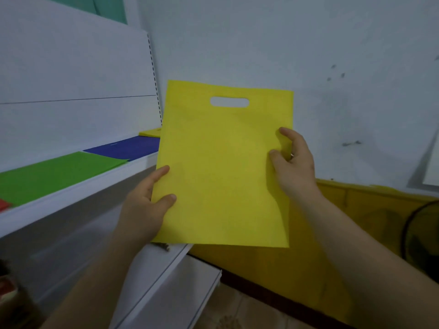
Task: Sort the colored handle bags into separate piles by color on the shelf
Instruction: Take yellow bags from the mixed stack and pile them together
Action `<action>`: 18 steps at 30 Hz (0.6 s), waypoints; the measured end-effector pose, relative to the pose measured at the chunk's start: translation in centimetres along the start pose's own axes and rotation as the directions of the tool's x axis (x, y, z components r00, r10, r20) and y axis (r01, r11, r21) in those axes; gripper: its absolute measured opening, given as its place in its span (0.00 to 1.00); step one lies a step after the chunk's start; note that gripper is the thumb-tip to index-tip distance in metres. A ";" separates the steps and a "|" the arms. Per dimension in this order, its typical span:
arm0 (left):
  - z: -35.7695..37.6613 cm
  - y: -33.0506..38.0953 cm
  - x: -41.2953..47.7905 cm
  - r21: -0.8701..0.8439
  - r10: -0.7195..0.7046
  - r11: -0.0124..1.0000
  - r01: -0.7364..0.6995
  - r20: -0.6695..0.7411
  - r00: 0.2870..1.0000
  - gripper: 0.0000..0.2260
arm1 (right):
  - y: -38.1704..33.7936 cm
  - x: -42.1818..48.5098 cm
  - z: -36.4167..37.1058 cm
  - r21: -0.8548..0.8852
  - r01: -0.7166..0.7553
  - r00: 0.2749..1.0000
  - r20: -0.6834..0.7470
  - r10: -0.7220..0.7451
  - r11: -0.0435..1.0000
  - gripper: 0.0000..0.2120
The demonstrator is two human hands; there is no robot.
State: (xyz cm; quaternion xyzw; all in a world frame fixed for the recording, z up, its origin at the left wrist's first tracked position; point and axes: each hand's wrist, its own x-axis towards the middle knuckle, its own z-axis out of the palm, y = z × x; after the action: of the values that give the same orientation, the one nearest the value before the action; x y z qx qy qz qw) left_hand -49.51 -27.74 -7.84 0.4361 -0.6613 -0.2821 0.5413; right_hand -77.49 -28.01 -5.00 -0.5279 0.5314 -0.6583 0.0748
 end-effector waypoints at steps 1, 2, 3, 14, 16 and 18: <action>0.5 -0.4 0.9 0.004 -0.003 1.000 0.003 0.004 1.000 0.25 | 0.7 0.8 0.3 -0.002 -0.004 1.000 -0.001 0.004 1.000 0.21; 1.0 -0.8 1.9 0.012 -0.001 1.000 0.001 0.004 1.000 0.24 | 1.3 1.7 0.7 -0.010 -0.006 1.000 -0.002 0.006 1.000 0.21; 1.4 -1.2 2.9 0.015 -0.001 1.000 0.001 0.003 1.000 0.24 | 1.9 2.7 1.3 -0.022 -0.007 1.000 -0.003 0.007 1.000 0.21; 4.5 -7.5 19.0 -0.035 0.005 0.999 -0.006 -0.048 0.999 0.24 | 8.4 17.3 11.7 -0.014 -0.004 0.999 0.037 0.004 1.000 0.21; 4.8 -8.1 21.1 -0.016 0.013 1.000 -0.014 -0.055 0.998 0.24 | 9.0 19.3 13.0 -0.028 0.000 0.999 0.046 0.001 1.000 0.21; 4.9 -8.9 23.7 0.020 0.019 1.000 -0.018 -0.063 0.998 0.24 | 9.9 21.6 14.7 -0.036 0.011 0.999 0.050 -0.009 0.999 0.21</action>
State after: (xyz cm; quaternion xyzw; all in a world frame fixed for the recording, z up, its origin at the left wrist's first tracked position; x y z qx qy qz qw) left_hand -52.63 -53.22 -5.46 0.4439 -0.6506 -0.2567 0.5602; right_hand -80.05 -55.57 -1.18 -0.5482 0.5387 -0.6353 0.0751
